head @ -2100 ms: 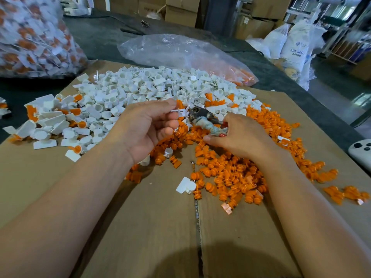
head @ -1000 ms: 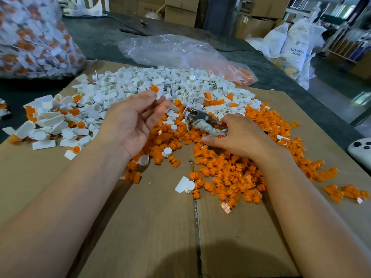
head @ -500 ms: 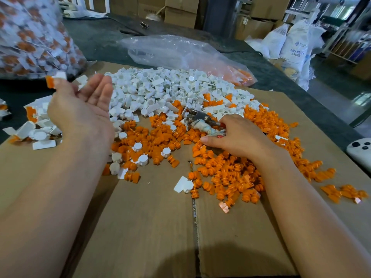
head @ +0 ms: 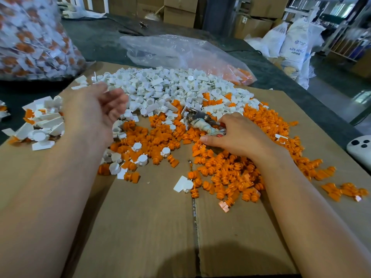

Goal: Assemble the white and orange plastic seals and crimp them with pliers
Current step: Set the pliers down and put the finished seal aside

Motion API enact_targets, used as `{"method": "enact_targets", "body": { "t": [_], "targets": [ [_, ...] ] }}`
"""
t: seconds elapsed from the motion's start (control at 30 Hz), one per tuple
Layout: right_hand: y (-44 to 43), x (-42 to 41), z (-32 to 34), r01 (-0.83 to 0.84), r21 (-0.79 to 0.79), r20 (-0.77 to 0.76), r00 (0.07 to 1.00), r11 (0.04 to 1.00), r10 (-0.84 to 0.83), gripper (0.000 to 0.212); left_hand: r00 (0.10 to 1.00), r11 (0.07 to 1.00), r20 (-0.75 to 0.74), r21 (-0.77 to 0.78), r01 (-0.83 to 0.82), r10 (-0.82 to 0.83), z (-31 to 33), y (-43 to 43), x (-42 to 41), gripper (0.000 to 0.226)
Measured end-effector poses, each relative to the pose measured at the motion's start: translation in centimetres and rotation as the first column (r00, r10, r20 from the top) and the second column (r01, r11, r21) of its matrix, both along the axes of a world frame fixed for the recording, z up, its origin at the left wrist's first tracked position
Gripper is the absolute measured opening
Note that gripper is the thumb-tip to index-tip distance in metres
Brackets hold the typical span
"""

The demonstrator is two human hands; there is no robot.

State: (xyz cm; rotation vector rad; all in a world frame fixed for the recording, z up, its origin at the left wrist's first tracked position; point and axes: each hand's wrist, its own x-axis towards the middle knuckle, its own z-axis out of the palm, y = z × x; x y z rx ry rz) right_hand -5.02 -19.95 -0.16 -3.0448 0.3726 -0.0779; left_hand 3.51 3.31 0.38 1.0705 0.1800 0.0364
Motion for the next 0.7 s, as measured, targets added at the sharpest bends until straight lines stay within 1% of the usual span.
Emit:
{"method": "enact_targets", "body": {
  "t": [0.03, 0.07, 0.1, 0.17, 0.2, 0.23, 0.27, 0.37, 0.43, 0.57, 0.63, 0.7],
  "targets": [
    [0.0, 0.0, 0.0, 0.002, -0.001, -0.003, 1.000, 1.000, -0.002, 0.084, 0.998, 0.986, 0.044, 0.162, 0.030, -0.037, 0.0, -0.5, -0.1, 0.006],
    [0.0, 0.0, 0.0, 0.004, 0.001, -0.005, 1.000, 1.000, -0.004, 0.084, 0.993, 0.935, 0.092, 0.352, 0.043, -0.081, 0.2, -1.2, -0.7, 0.010],
    [0.0, 0.0, 0.0, 0.006, 0.005, -0.005, 1.000, 1.000, -0.006, 0.085, 0.976, 0.861, 0.169, 0.507, 0.035, -0.140, -0.1, -1.5, -1.0, 0.013],
    [0.1, 0.0, 0.0, 0.008, 0.014, -0.001, 1.000, 1.000, -0.008, 0.084, 0.934, 0.639, 0.257, 0.768, -0.042, -0.248, -0.6, -2.1, -1.6, 0.008],
    [0.0, 0.0, 0.0, 0.009, 0.014, 0.001, 1.000, 1.000, -0.009, 0.084, 0.919, 0.518, 0.281, 0.849, -0.104, -0.277, -0.9, -2.2, -1.7, 0.007],
    [0.0, 0.0, 0.1, 0.009, 0.013, 0.001, 1.000, 1.000, -0.009, 0.083, 0.907, 0.442, 0.300, 0.885, -0.148, -0.295, -1.2, -2.4, -1.6, 0.010],
    [0.1, 0.0, 0.1, 0.008, 0.013, 0.001, 1.000, 1.000, -0.008, 0.083, 0.903, 0.397, 0.300, 0.903, -0.164, -0.308, -1.3, -2.5, -1.6, 0.013],
    [0.1, -0.1, 0.1, 0.007, 0.013, 0.002, 1.000, 1.000, -0.007, 0.084, 0.902, 0.295, 0.280, 0.938, -0.184, -0.329, -1.5, -2.6, -1.2, 0.022],
    [0.1, -0.2, 0.2, 0.011, 0.012, -0.002, 1.000, 1.000, -0.011, 0.084, 0.890, 0.230, 0.265, 0.955, -0.188, -0.371, -1.6, -2.7, -0.9, 0.028],
    [0.3, -0.2, 0.3, 0.019, 0.010, -0.011, 1.000, 1.000, -0.019, 0.084, 0.846, 0.180, 0.212, 0.974, -0.140, -0.490, -2.1, -2.9, -0.3, 0.031],
    [0.4, -0.3, 0.4, 0.025, 0.006, -0.014, 1.000, 1.000, -0.025, 0.084, 0.839, 0.144, 0.181, 0.982, -0.124, -0.514, -2.3, -3.0, -0.1, 0.035],
    [0.5, -0.4, 0.5, 0.027, 0.004, -0.006, 1.000, 1.000, -0.027, 0.085, 0.844, 0.142, 0.148, 0.986, -0.086, -0.516, -2.3, -3.2, 0.1, 0.042]
  ]
}}
